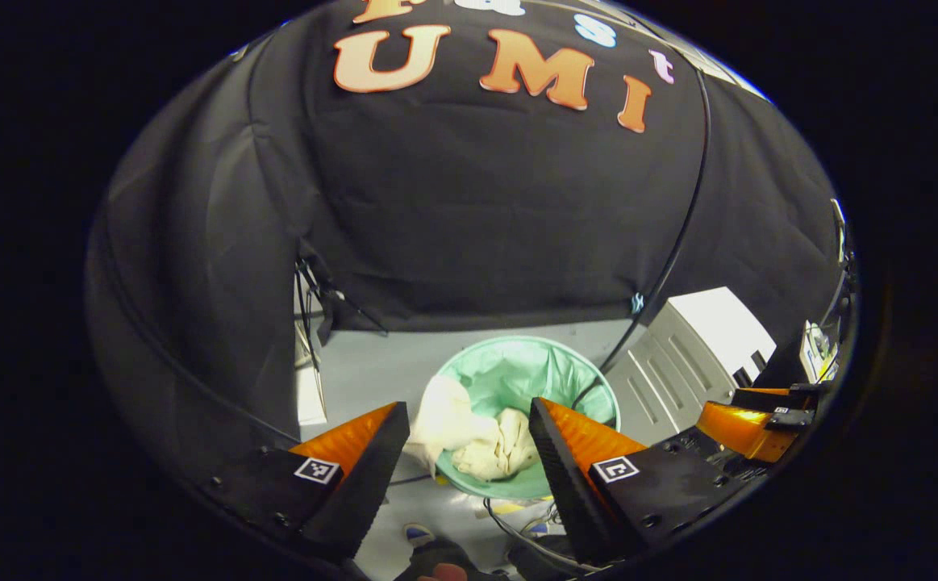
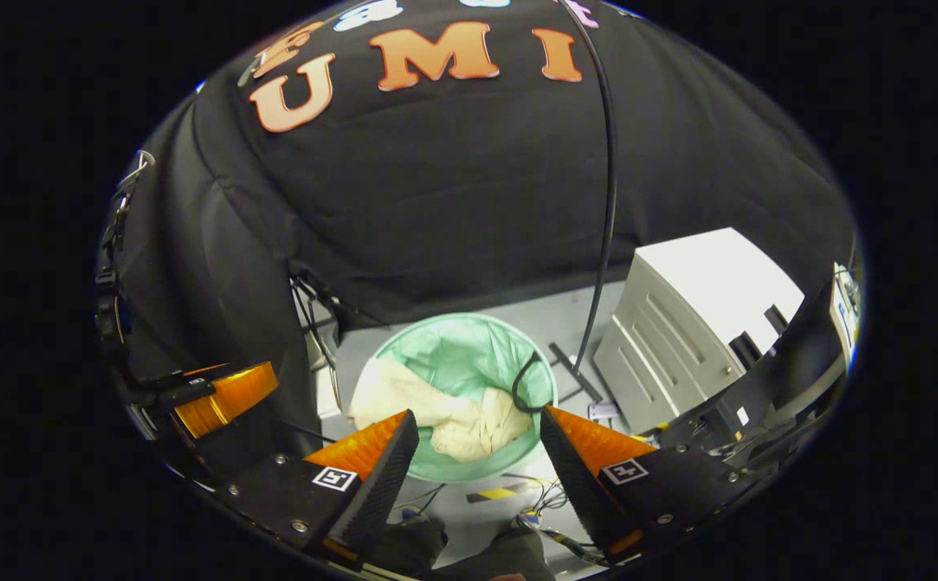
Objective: Grasp the clothes on the hanger with both hands and then place them into the laundry hamper below.
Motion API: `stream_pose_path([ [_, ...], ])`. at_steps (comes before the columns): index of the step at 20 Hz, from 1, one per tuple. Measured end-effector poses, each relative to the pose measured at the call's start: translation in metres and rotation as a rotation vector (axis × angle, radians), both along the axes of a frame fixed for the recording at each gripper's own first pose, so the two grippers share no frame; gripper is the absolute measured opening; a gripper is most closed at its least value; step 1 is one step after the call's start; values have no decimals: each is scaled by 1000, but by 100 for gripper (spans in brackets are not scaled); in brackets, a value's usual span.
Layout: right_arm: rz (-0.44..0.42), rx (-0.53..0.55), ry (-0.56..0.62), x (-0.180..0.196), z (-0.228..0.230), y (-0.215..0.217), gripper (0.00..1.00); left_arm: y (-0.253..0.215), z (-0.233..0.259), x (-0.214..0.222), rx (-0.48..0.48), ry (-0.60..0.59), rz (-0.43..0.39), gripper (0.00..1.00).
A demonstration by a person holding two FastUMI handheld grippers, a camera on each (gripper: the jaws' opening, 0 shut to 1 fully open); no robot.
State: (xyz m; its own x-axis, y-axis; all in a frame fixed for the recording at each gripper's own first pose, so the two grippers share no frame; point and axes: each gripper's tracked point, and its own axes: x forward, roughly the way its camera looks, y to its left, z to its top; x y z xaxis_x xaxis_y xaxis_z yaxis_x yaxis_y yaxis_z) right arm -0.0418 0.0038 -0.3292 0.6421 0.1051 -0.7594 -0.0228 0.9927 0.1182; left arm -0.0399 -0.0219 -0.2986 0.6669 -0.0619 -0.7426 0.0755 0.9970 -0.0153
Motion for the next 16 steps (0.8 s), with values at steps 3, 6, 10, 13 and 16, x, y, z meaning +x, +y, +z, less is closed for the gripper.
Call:
stream_pose_path([
  [3, -1, -10, -129, 20, 63, -3, 94, 6, 61, 21, -6, -127, 14, 98],
  [6, -8, -7, -246, 36, 127, -5, 94, 13, 125, 39, -3, -268, 27, 98],
  [10, -24, -10, -416, 57, 214, -13, 94, 10, 208, 58, -38, -430, 35, 95],
  [13, -30, -40, -536, 60, 271, -27, 94, 14, 257, 68, -38, -550, 37, 97],
  [16, -46, -56, -651, 58, 324, -38, 94, 14, 302, 60, -39, -643, 29, 94],
])
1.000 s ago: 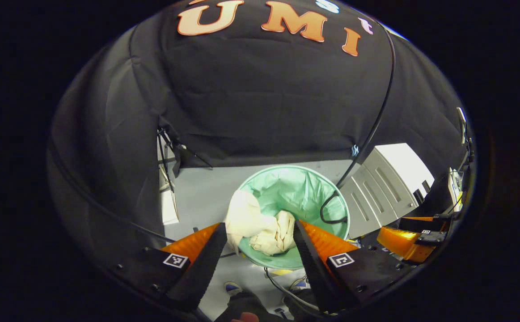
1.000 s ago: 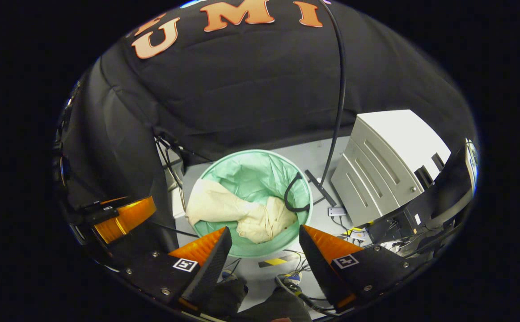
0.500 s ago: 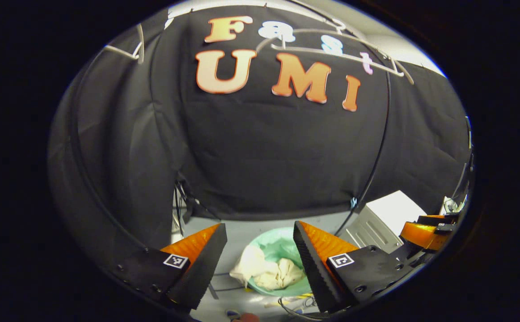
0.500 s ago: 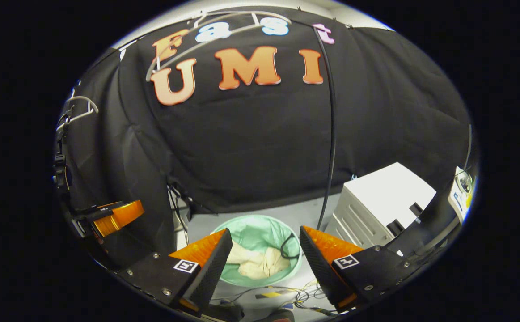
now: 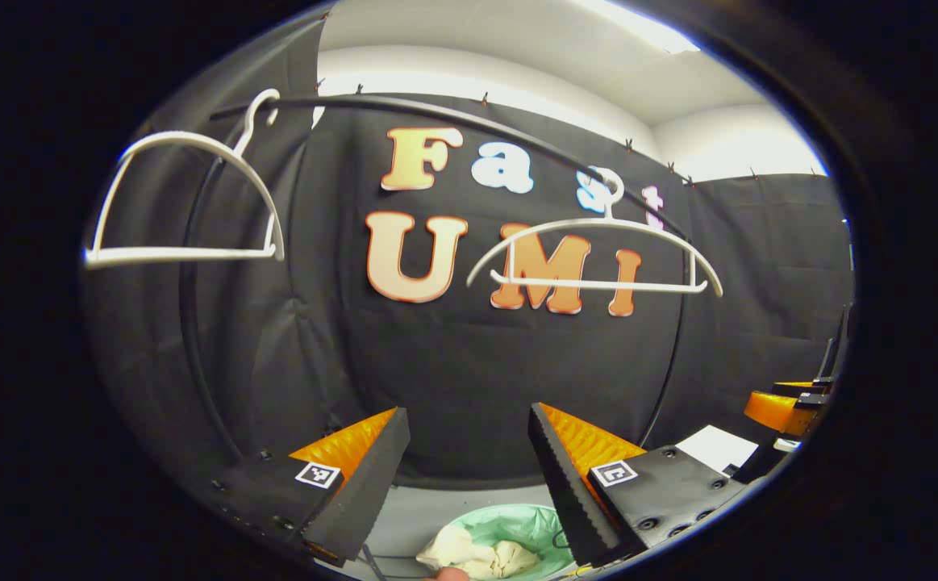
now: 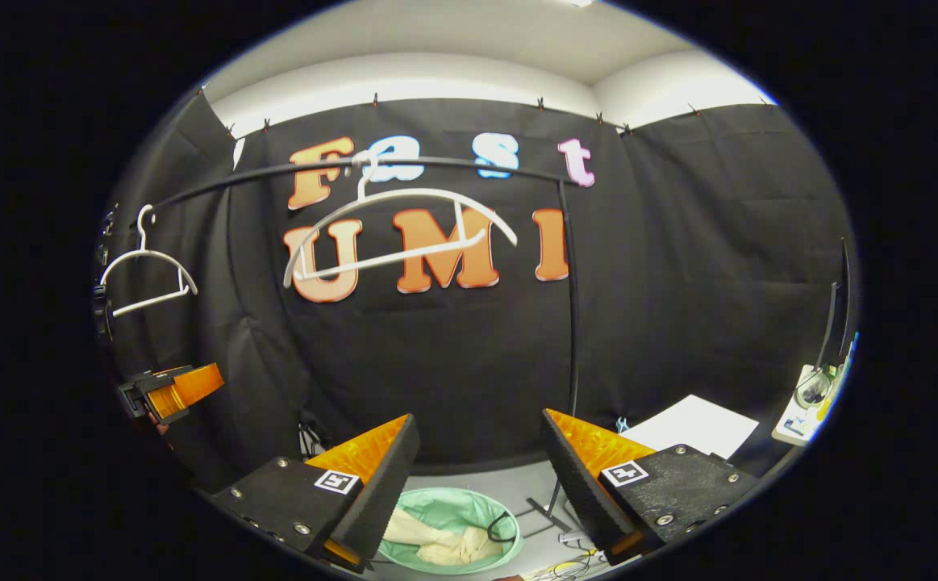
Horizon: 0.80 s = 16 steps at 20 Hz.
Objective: Grasp the clothes on the hanger with both hands and then place them into the laundry hamper below.
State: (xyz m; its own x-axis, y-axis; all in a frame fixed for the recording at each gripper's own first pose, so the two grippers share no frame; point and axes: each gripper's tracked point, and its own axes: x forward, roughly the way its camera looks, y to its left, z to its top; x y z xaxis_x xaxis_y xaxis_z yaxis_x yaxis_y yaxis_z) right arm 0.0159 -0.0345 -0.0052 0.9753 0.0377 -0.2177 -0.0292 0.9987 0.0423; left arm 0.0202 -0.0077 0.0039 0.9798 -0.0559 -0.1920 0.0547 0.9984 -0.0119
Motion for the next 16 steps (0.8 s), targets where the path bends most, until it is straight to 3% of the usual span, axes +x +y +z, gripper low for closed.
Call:
stream_pose_path([
  [4, -32, -16, -98, 4, 46, -13, 93, -1, 45, -7, -6, -106, 3, 94],
  [5, -38, -19, -115, 4, 54, -16, 100, -2, 53, -6, -9, -123, 3, 94],
  [6, -46, -20, -126, 4, 60, -18, 93, -2, 58, -5, -10, -140, 3, 100],
  [9, -67, -15, -162, 3, 76, -24, 93, -9, 66, -4, -13, -167, -7, 97],
  [10, -71, -14, -160, 1, 77, -24, 100, -12, 66, -3, -17, -171, -10, 97],
  [11, -74, -13, -157, 0, 77, -24, 93, -16, 66, -3, -28, -172, -21, 94],
  [12, -72, -10, -156, -2, 79, -23, 93, -19, 64, -1, -37, -168, -30, 97],
  [16, -96, 6, -139, -7, 72, -31, 93, -24, 58, 3, -37, -153, -47, 94],
])
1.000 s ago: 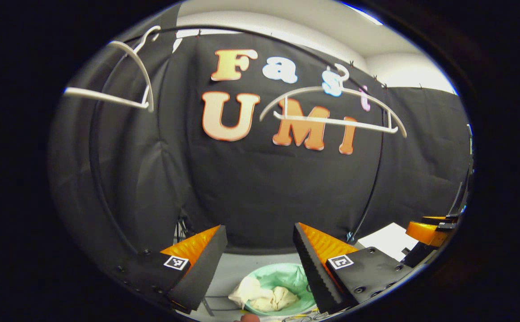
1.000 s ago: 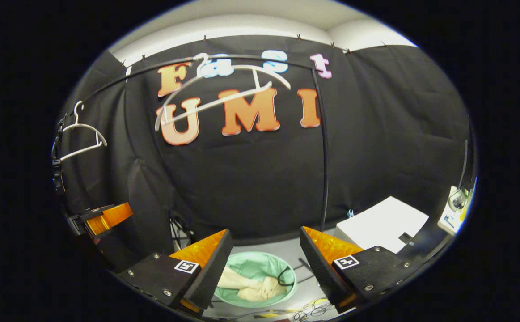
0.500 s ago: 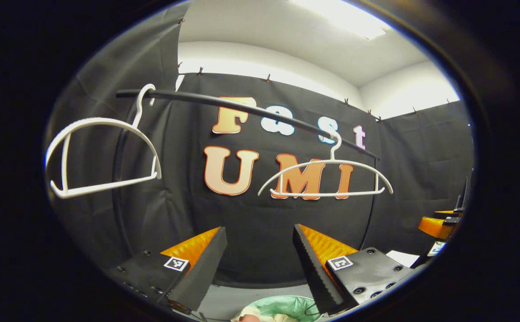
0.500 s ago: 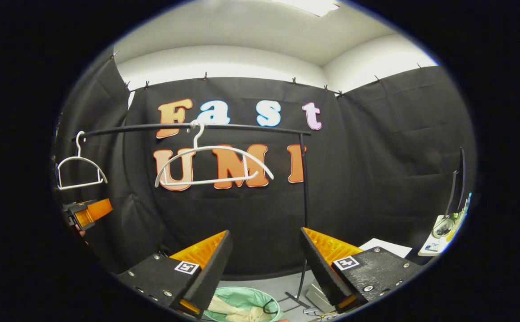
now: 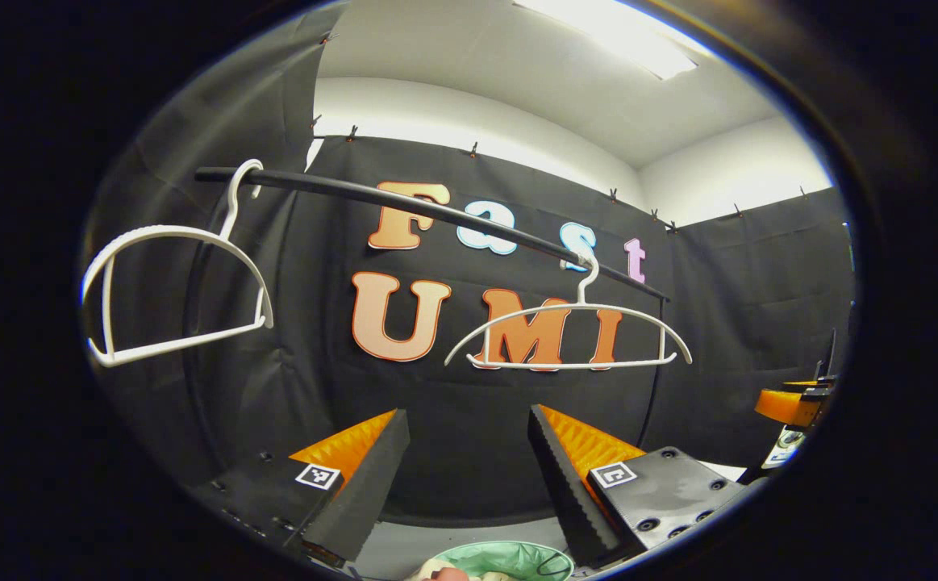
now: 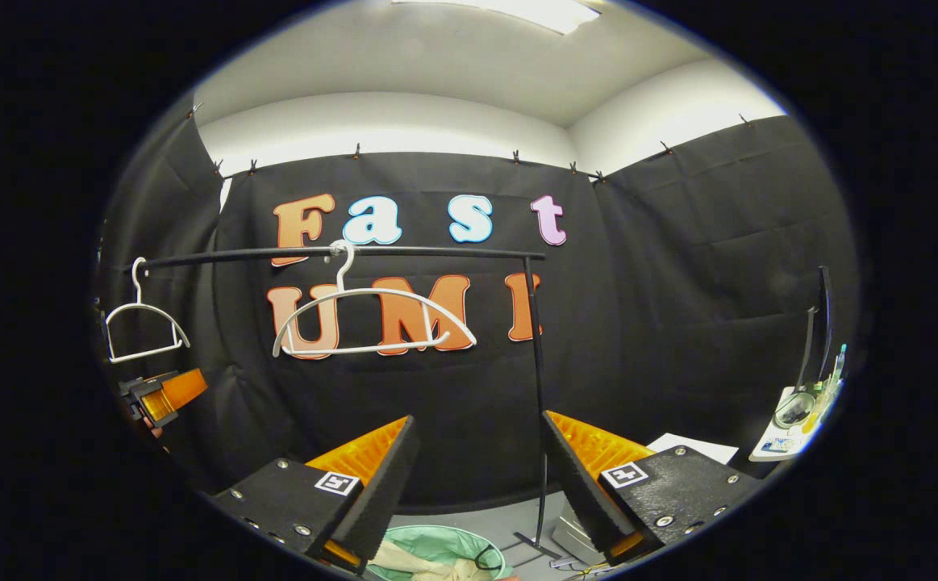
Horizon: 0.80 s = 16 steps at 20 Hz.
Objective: Grasp the clothes on the hanger with both hands and then place them into the laundry hamper below.
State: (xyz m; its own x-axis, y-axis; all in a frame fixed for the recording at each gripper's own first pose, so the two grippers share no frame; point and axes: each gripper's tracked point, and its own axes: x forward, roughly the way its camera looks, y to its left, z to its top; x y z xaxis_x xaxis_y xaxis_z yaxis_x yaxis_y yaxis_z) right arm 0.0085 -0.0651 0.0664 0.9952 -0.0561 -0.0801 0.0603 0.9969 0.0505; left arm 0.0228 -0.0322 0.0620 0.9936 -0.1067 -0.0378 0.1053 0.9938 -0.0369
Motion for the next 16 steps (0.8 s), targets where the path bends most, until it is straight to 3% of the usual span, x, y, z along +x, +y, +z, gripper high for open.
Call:
stream_pose_path([
  [16, -7, -30, -10, 1, 1, -2, 93, -1, -14, 7, 29, 13, -9, 97],
])
